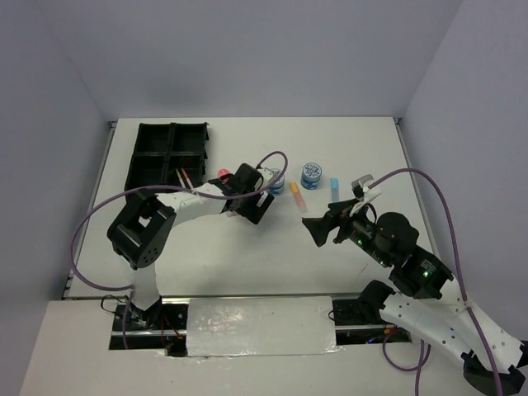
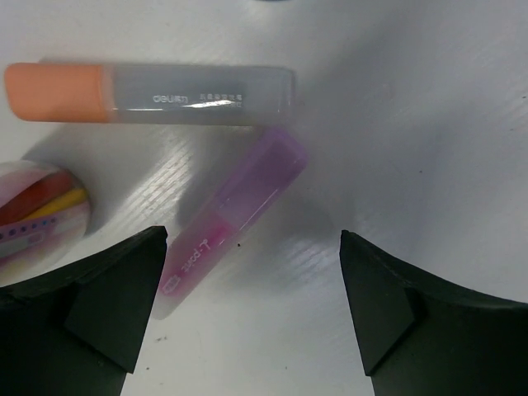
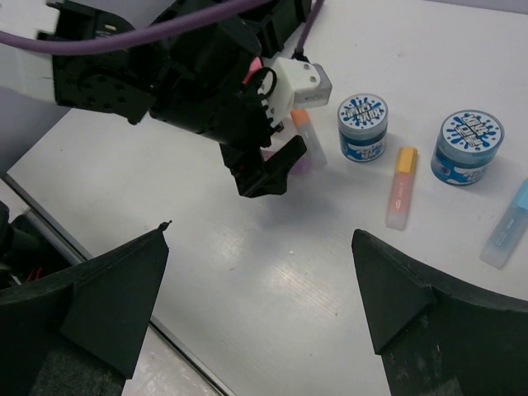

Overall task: Sort the stationery into containers
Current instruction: Pick up the pen from the center of the board, then place the pen in the storage box.

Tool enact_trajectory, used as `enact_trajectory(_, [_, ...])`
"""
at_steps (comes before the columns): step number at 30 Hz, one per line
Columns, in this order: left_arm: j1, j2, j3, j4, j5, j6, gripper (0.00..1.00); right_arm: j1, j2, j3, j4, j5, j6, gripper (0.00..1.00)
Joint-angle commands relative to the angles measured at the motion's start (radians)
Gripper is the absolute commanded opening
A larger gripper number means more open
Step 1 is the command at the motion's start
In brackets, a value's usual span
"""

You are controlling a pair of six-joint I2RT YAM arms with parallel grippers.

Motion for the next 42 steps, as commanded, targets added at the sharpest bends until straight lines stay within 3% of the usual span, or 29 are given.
enact_trajectory(1, [0.008, 0.041, 0.009, 0.045, 0.031, 0.023, 0.98, -0.006, -0.007, -0.005, 0.063, -0.033, -0.018, 1.00])
enact_trajectory(6, [0.010, 0.074, 0.018, 0.048, 0.051, 0.012, 0.95, -0.006, -0.004, -0.007, 0.066, -0.050, -0.026, 1.00])
enact_trajectory(9, [0.005, 0.061, -0.006, 0.040, 0.078, -0.026, 0.79, -0.006, -0.007, -0.007, 0.063, -0.042, -0.026, 1.00])
enact_trajectory(10, [0.002, 0.050, -0.023, 0.043, 0.086, -0.035, 0.62, -0.006, -0.010, -0.009, 0.065, -0.041, -0.027, 1.00])
enact_trajectory(13, [-0.030, -0.004, -0.097, 0.062, 0.083, -0.067, 0.32, -0.006, -0.019, -0.005, 0.065, -0.039, -0.027, 1.00])
enact_trajectory(15, [-0.057, -0.033, -0.140, 0.062, 0.069, -0.087, 0.22, -0.006, -0.025, -0.002, 0.068, -0.047, -0.029, 1.00])
enact_trajectory(17, [-0.077, -0.048, -0.160, 0.044, 0.055, -0.101, 0.00, -0.006, -0.028, -0.004, 0.071, -0.047, -0.027, 1.00])
enact_trajectory(22, [-0.165, -0.163, -0.183, 0.008, 0.037, -0.147, 0.00, -0.006, -0.045, -0.007, 0.069, -0.041, -0.026, 1.00])
enact_trajectory(25, [-0.171, -0.409, -0.185, 0.007, -0.030, -0.196, 0.00, -0.006, -0.060, -0.009, 0.066, -0.039, -0.024, 1.00])
enact_trajectory(27, [-0.116, -0.496, -0.154, -0.025, -0.174, -0.262, 0.00, -0.006, -0.065, -0.010, 0.072, -0.044, -0.023, 1.00])
enact_trajectory(30, [0.091, -0.562, -0.050, -0.056, -0.170, -0.342, 0.00, -0.006, -0.062, -0.016, 0.088, -0.053, -0.021, 1.00])
enact_trajectory(32, [0.224, -0.515, 0.086, -0.101, -0.150, -0.338, 0.00, -0.006, -0.051, -0.016, 0.092, -0.059, -0.018, 1.00])
enact_trajectory(36, [0.367, -0.326, 0.338, -0.135, -0.193, -0.292, 0.00, -0.006, -0.039, -0.028, 0.120, -0.076, -0.020, 1.00])
enact_trajectory(40, [0.438, -0.168, 0.417, 0.093, -0.201, -0.181, 0.00, -0.006, -0.028, -0.060, 0.181, -0.111, -0.007, 1.00])
enact_trajectory(42, [0.498, -0.101, 0.470, 0.120, -0.172, -0.160, 0.00, -0.006, -0.012, -0.071, 0.232, -0.175, 0.006, 1.00])
